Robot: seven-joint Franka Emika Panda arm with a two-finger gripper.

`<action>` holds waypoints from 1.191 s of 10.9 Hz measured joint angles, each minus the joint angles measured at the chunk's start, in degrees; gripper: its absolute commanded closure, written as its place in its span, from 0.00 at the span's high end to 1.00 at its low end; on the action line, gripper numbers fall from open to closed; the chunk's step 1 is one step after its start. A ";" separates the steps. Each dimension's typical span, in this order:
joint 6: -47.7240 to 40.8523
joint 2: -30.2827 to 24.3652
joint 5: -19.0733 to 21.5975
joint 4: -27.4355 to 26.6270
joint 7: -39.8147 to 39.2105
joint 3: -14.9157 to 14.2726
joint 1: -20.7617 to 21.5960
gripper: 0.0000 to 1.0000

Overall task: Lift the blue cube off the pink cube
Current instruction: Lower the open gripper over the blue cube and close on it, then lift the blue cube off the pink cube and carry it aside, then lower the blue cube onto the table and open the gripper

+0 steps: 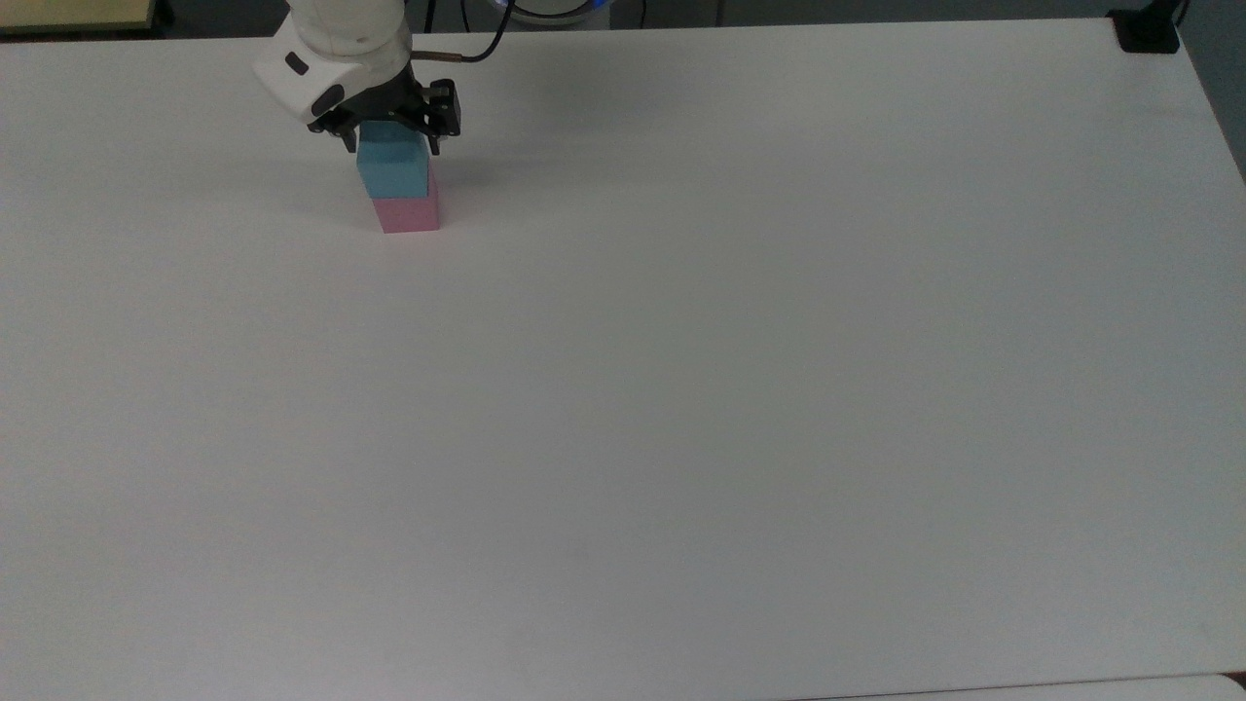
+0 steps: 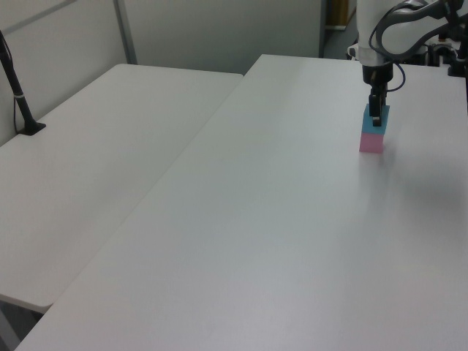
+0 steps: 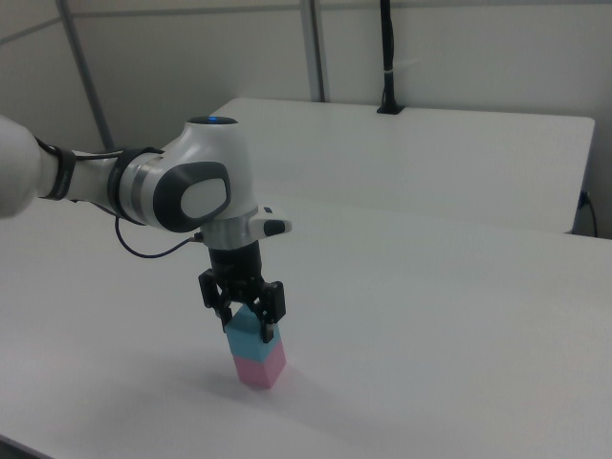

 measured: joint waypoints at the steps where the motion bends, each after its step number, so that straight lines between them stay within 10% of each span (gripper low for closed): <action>1: 0.00 -0.01 0.00 0.07 0.01 0.00 0.00 0.35; 6: -3.34 0.98 0.21 7.31 0.11 -0.14 -1.97 0.35; 13: -2.96 26.93 1.60 33.15 -0.74 -0.13 -6.57 0.35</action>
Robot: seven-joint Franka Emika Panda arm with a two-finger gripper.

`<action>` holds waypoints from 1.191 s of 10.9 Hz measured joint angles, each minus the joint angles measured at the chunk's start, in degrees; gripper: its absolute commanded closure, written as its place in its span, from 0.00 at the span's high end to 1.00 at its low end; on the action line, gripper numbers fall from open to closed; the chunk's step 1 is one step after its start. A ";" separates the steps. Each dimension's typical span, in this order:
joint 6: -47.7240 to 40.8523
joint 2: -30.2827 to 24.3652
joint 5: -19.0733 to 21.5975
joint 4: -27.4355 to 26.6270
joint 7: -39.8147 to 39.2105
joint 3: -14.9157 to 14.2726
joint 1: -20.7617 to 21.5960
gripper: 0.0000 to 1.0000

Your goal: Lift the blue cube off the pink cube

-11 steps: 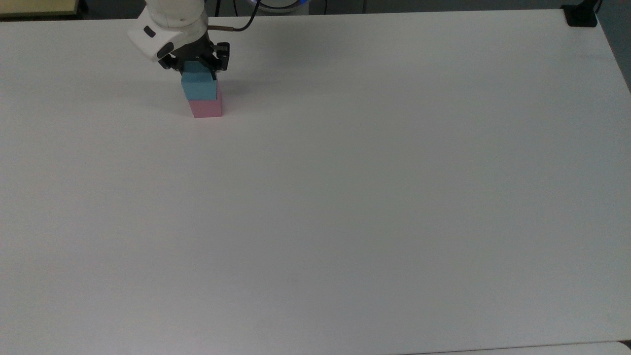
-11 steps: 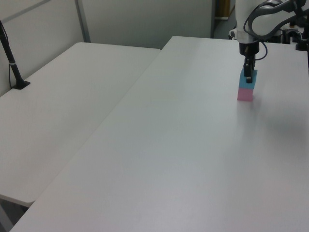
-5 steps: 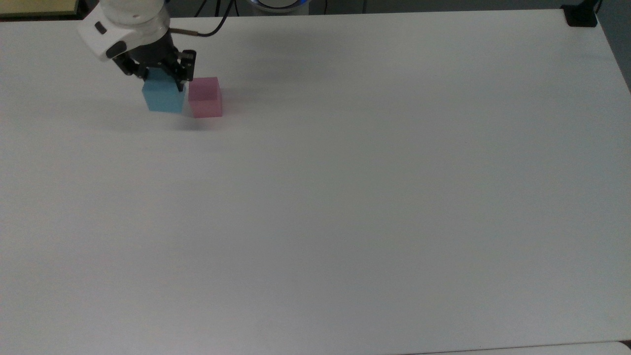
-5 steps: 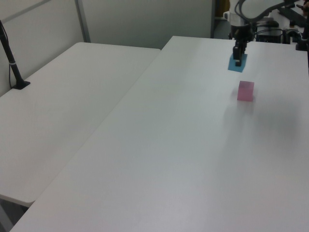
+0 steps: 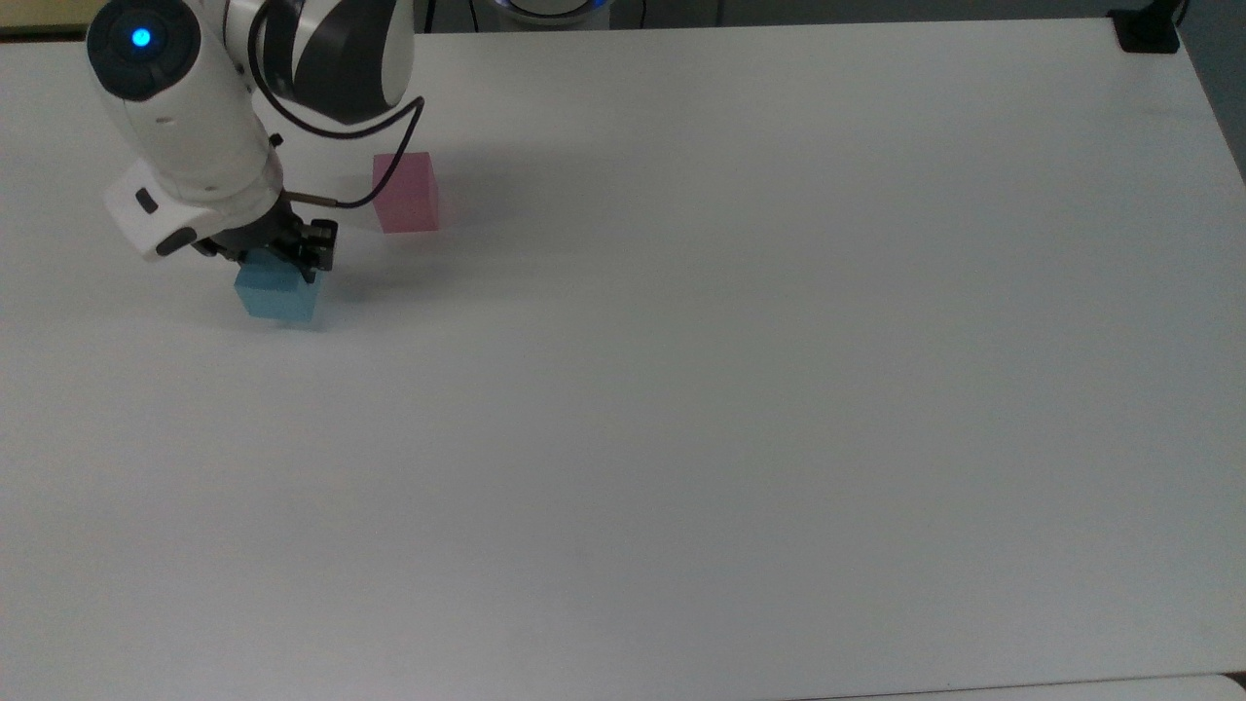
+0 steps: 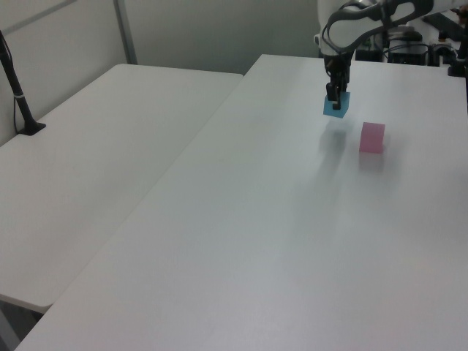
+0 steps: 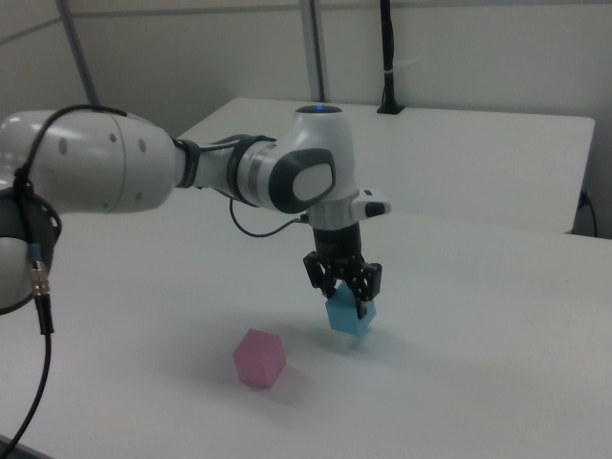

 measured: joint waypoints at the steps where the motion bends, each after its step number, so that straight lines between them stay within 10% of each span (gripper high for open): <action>1: 0.90 1.88 0.00 1.32 -0.01 0.01 -0.09 0.36; 4: 1.64 3.34 0.00 2.33 -0.05 0.11 -0.09 1.00; 13: -4.86 -4.00 0.09 3.72 1.18 0.57 -0.12 1.00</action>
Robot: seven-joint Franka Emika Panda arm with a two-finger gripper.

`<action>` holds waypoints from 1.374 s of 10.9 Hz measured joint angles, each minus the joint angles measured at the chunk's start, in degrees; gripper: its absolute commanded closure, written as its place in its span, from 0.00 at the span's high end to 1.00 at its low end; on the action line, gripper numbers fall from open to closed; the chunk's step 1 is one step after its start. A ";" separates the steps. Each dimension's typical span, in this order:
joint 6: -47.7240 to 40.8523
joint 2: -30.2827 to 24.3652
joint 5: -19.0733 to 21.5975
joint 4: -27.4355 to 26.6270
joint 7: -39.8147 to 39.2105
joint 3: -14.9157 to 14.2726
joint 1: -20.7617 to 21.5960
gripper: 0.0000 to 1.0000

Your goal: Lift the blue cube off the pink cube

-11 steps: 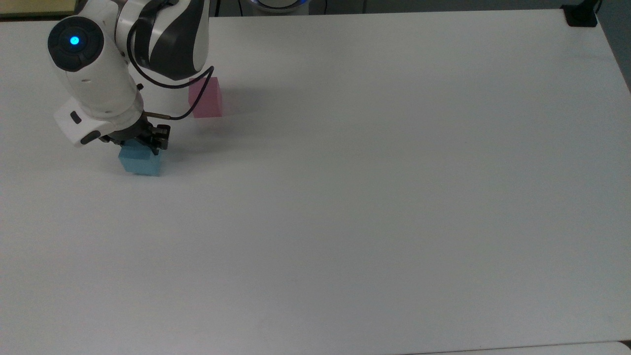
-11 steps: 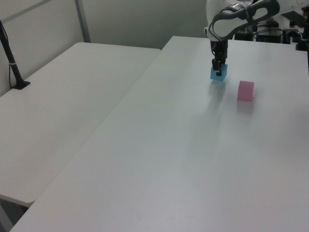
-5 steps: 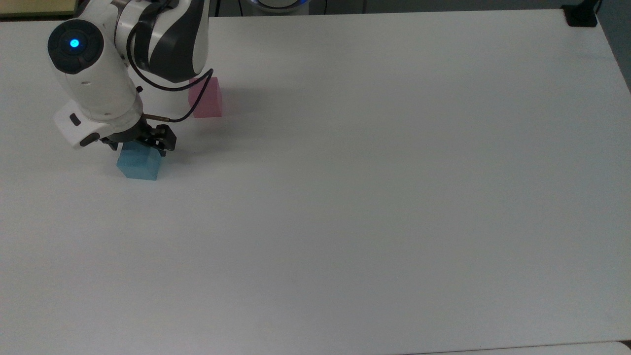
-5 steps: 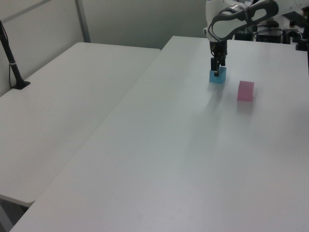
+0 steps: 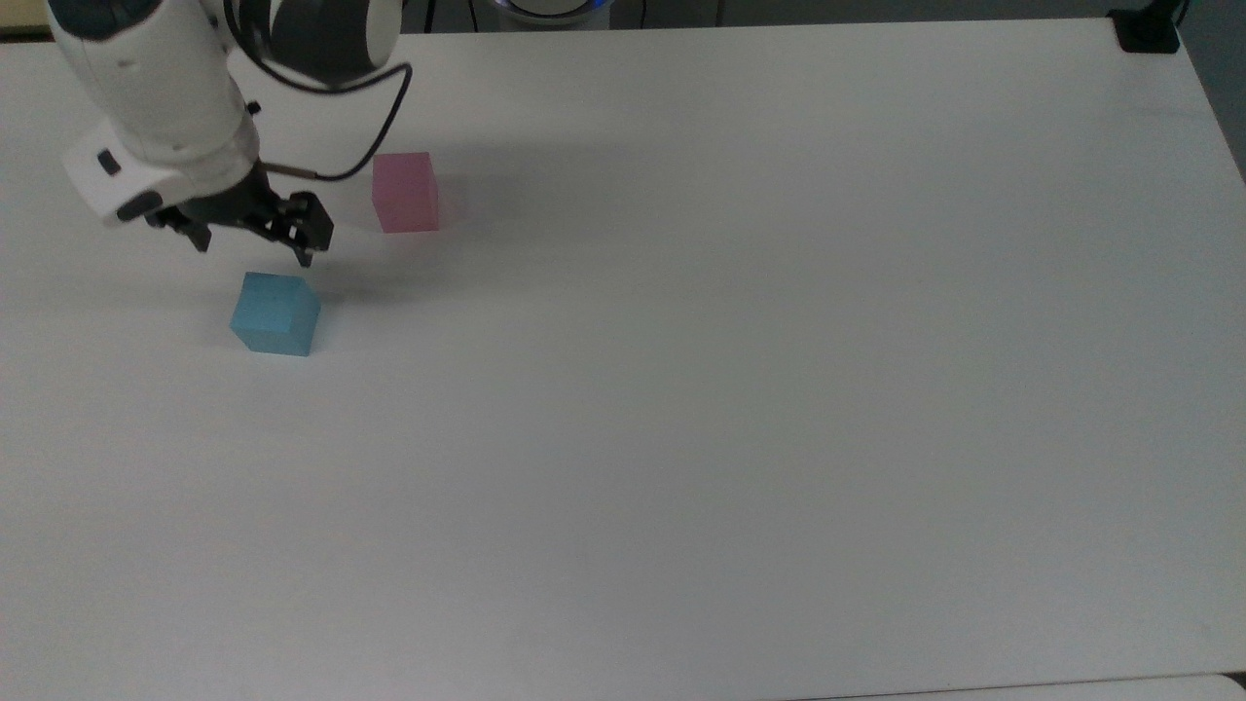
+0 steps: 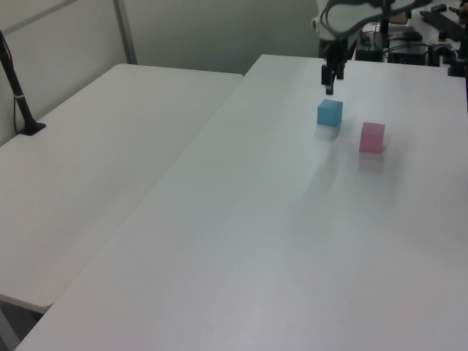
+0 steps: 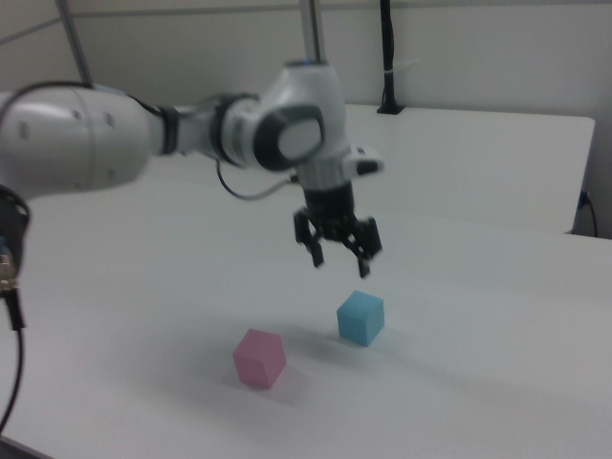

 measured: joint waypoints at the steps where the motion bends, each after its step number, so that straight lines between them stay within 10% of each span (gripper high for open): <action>1: -4.55 -3.96 0.06 0.16 2.39 0.56 0.28 1.00; 9: -26.69 -29.16 0.56 -4.19 14.46 1.19 8.86 1.00; 15: -17.12 -29.15 0.83 -9.08 14.34 0.96 9.61 1.00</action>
